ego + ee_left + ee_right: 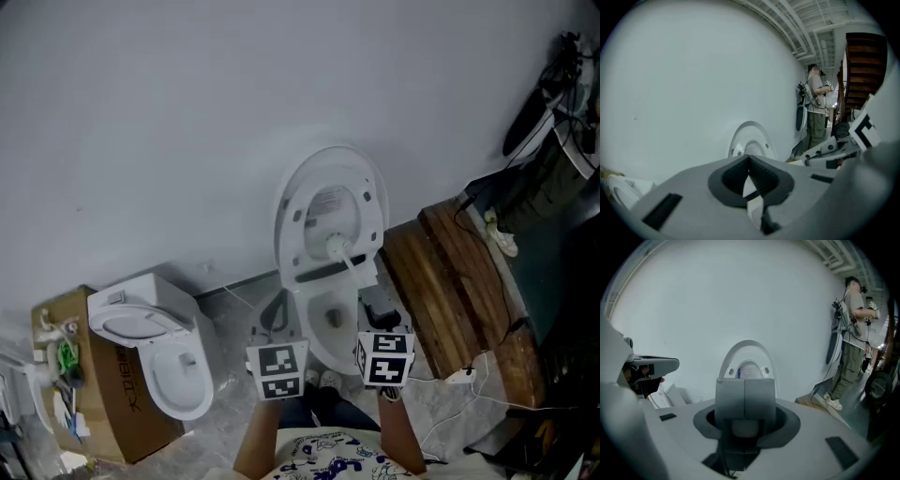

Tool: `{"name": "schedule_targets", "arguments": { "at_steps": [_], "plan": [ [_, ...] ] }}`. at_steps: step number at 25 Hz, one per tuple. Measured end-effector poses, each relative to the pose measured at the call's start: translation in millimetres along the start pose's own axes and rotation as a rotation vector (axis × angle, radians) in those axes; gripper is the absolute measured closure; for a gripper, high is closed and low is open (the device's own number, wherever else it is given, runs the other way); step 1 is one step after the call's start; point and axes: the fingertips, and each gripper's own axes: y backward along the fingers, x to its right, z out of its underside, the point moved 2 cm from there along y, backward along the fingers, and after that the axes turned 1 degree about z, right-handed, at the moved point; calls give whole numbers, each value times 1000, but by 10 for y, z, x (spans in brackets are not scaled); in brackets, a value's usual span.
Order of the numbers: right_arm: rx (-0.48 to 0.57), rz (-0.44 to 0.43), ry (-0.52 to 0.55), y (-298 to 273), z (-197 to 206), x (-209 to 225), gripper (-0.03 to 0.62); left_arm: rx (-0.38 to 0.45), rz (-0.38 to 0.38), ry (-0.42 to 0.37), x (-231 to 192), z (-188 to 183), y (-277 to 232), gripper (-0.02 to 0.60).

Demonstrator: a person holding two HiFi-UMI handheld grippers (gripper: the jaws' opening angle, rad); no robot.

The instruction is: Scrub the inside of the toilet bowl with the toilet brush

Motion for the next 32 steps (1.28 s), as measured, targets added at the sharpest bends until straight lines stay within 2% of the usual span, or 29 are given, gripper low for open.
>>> {"name": "schedule_targets", "arguments": {
  "at_steps": [15,32],
  "plan": [
    [93,-25,-16,159,-310,-59,425,72,-18,-12,-65,-327,105,578],
    [117,-42,-32,140,-442,-12,425,91,-14,-15,-18,-425,40,578]
  ]
}}
